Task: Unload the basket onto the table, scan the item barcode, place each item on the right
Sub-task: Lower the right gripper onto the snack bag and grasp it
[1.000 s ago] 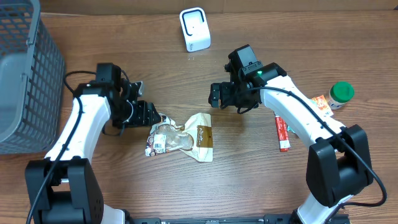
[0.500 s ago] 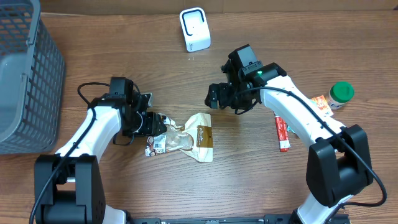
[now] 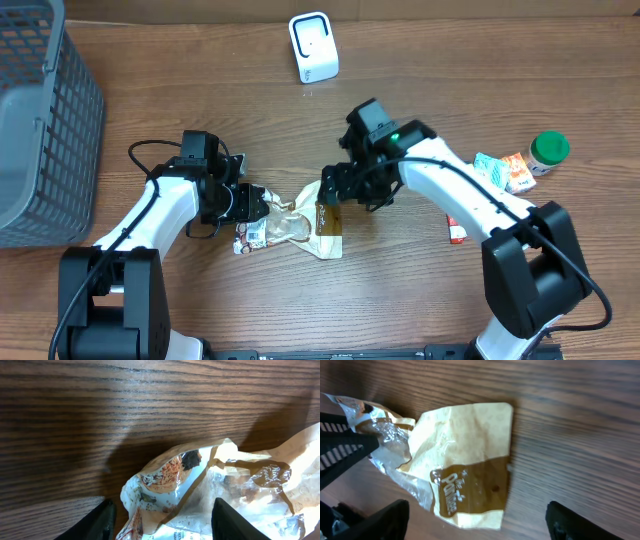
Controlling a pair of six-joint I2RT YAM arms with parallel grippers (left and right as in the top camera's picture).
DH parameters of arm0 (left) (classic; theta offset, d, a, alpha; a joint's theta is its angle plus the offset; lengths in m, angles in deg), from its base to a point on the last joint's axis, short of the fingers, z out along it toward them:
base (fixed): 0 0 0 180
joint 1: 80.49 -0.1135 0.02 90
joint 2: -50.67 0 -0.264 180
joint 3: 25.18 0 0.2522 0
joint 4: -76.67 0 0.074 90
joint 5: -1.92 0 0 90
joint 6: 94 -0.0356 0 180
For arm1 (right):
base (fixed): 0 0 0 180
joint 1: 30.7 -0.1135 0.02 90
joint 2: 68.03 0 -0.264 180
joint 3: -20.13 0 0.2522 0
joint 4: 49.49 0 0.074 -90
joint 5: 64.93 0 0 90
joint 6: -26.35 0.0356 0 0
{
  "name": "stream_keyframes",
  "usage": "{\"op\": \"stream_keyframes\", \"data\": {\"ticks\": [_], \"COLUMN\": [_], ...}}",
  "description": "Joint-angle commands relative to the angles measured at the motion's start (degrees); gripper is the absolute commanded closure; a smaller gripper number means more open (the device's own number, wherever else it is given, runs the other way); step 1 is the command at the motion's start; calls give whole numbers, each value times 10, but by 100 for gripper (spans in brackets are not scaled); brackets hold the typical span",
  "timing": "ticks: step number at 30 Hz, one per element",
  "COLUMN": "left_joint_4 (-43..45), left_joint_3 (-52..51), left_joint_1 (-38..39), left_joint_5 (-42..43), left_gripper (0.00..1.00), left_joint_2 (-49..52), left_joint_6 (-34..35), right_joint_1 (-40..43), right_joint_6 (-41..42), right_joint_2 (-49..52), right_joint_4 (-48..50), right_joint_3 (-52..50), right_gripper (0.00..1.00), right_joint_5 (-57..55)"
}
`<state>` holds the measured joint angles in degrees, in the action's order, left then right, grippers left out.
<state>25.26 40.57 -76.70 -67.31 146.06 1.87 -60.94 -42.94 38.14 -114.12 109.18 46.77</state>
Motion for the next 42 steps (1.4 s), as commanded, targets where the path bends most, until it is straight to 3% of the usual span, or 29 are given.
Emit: {"op": "stream_keyframes", "data": {"ticks": [1, 15, 24, 30, 42], "left_joint_4": [0, 0, 1, 1, 1], "left_joint_3": [-6, -6, -6, -6, -6], "left_joint_1": [4, 4, 4, 4, 4], "left_joint_5": [-4, -4, -4, -4, -4], "left_gripper": [51, 52, 60, 61, 61], "left_joint_2": [1, 1, 1, 1, 1], "left_joint_6": [6, 6, 6, 6, 6], "right_joint_1": [-21, -84, -84, -84, -104], "right_joint_6": [23, 130, 171, 213, 211], "right_joint_2": [3, 4, 4, 4, 4], "right_joint_4": [42, 298, 327, 356, 433], "right_joint_3": [-31, -176, -182, -204, -210], "right_gripper": [9, 5, 6, 12, 20], "right_joint_5": [5, 14, 24, 24, 129]}}
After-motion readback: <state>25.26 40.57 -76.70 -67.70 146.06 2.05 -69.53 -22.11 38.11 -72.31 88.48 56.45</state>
